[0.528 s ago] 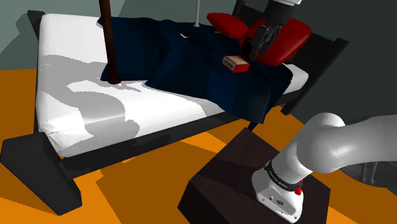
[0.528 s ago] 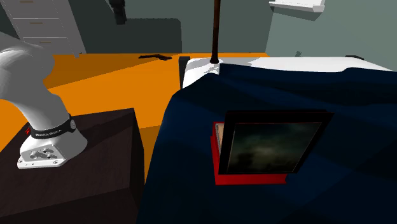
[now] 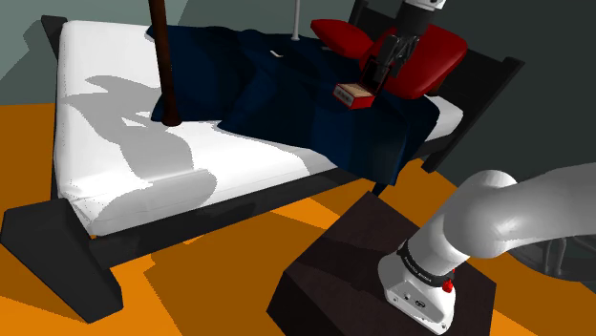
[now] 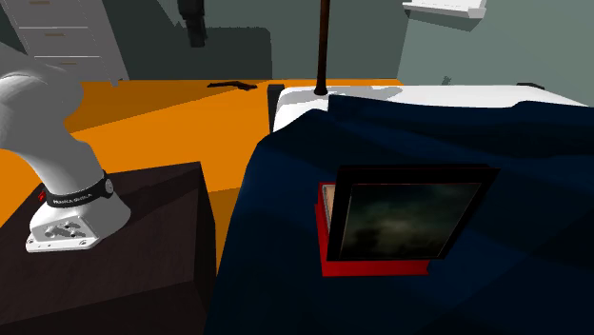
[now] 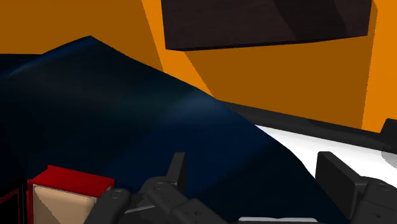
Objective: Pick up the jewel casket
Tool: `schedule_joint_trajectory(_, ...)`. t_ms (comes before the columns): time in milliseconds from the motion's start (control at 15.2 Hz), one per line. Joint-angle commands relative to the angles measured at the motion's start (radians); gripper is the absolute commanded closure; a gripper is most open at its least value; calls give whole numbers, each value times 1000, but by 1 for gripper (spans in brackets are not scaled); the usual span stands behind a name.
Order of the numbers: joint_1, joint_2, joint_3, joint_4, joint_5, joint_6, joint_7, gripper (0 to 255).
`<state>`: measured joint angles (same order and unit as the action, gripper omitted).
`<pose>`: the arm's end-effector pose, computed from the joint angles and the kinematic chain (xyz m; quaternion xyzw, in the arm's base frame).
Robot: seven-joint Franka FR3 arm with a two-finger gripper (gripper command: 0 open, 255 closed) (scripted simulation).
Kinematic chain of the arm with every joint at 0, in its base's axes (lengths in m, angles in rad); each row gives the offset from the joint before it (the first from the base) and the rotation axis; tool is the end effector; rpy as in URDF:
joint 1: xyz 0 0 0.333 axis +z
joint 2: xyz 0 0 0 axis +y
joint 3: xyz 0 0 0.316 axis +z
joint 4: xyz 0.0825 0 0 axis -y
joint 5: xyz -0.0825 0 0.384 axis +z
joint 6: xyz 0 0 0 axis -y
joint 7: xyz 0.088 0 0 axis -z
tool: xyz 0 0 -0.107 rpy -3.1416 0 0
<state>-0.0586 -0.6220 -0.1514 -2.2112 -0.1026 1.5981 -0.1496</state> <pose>0.3466 -0.0990 0.6037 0.9999 -0.0149 0.0006 0.0075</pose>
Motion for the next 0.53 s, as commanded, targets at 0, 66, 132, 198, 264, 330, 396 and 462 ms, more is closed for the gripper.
schedule_joint_trajectory(0,-13,46,-40,30,-10,23,-33,0)
schedule_joint_trajectory(66,-19,69,-59,46,-14,33,-48,0)
schedule_joint_trajectory(132,-24,93,-78,63,-16,44,-64,0)
schedule_joint_trajectory(198,-29,118,-97,80,-17,54,-80,0)
schedule_joint_trajectory(264,-34,143,-116,99,-17,63,-97,0)
schedule_joint_trajectory(330,-38,169,-135,119,-16,72,-113,0)
schedule_joint_trajectory(396,-42,196,-154,139,-13,80,-130,0)
schedule_joint_trajectory(462,-47,224,-173,161,-9,88,-147,0)
